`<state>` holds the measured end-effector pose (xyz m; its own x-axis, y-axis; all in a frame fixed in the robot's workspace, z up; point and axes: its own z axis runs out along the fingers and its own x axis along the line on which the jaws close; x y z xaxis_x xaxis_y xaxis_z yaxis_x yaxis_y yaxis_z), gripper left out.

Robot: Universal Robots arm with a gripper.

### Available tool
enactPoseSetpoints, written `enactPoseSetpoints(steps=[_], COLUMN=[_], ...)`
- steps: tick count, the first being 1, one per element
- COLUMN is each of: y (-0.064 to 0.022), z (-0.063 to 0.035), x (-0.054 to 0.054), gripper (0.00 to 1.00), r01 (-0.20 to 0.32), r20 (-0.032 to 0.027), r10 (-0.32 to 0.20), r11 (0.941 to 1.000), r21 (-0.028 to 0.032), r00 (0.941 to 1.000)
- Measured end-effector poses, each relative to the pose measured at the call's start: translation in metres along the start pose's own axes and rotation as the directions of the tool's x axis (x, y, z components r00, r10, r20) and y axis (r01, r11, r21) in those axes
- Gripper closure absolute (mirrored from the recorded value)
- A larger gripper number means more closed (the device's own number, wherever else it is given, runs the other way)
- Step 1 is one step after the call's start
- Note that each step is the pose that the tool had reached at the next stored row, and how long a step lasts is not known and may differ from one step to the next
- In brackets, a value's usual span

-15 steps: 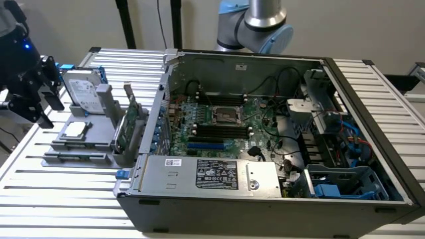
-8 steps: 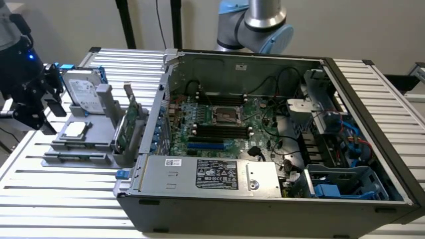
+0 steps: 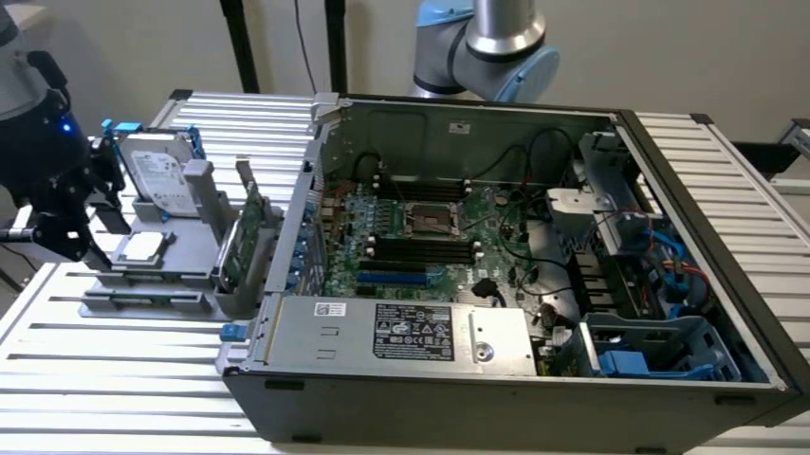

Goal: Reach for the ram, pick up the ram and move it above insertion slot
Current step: 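Pick up the ram and move it above insertion slot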

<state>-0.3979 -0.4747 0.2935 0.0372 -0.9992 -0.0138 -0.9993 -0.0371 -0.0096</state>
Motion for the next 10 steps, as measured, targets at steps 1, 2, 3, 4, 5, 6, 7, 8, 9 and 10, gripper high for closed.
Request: enactPoseSetpoints(steps=[1,2,3,4,5,6,7,8,9,10], y=[0.0001,0.0001,0.0001,0.0002,0.0003,0.0004,0.0004,0.0005,0.0006,0.0006], z=[0.0017,0.0037,0.0055,0.0072,0.0091,0.0109,0.0127,0.0144,0.0164,0.0182], x=[0.001,0.001,0.002,0.003,0.003,0.004,0.004,0.005,0.005,0.006], gripper=[0.46,0.46,0.46,0.46,0.46,0.46,0.46,0.46,0.46,0.46], r01=[0.0,0.0,0.0,0.0,0.0,0.0,0.0,0.0,0.0,0.0], r20=[0.0,0.0001,0.0001,0.0,0.0,0.0,0.0,0.0,0.0,0.0001], r10=[0.0,0.0,0.0,0.0,0.0,0.0,0.0,0.0,0.0,0.0], r11=[1.0,1.0,1.0,1.0,1.0,1.0,1.0,1.0,1.0,1.0], r21=[-0.0001,0.0001,0.0001,0.0,0.0,0.0,0.0,0.0,0.0,0.0001], r00=[1.0,1.0,1.0,1.0,1.0,1.0,1.0,1.0,1.0,1.0])
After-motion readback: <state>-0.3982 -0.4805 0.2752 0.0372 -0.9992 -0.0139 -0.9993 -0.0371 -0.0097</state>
